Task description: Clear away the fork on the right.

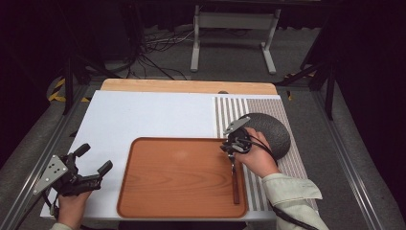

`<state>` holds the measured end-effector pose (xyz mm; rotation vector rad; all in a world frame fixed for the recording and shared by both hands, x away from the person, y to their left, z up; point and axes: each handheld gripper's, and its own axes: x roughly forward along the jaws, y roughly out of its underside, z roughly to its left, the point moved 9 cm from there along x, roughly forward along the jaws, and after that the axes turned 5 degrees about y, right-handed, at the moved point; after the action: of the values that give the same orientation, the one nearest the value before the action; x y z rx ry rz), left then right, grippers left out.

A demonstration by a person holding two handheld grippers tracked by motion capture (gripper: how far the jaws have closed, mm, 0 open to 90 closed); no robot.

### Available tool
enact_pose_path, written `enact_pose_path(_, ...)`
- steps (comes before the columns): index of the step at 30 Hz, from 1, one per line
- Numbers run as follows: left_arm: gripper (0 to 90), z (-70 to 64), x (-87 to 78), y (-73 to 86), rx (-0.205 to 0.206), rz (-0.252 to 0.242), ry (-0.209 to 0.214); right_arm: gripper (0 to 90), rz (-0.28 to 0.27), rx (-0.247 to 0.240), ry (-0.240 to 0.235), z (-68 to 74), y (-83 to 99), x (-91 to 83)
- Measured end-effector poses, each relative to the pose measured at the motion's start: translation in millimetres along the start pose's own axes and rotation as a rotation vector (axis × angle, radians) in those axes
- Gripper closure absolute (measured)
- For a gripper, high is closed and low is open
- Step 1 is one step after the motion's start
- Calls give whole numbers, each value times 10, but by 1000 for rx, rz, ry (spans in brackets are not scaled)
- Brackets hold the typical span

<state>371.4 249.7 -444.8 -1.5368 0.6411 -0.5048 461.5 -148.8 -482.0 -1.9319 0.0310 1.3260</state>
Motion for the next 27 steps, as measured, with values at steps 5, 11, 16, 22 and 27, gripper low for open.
enact_pose_path(5,2,20,3,-3,-4,0,-1,225,-158,1,46,-4,-197,-231)
enact_pose_path(11,2,8,23,4,-3,4,5,151,-193,72,98,-73,-191,-460)
enact_pose_path(16,2,8,29,6,-7,3,5,95,-269,63,101,-117,-181,-666)
enact_pose_path(22,2,-1,43,3,-8,6,9,59,-348,78,100,-149,-107,-887)
enact_pose_path(27,2,2,53,0,-9,2,7,48,-407,103,102,-170,-8,-1029)
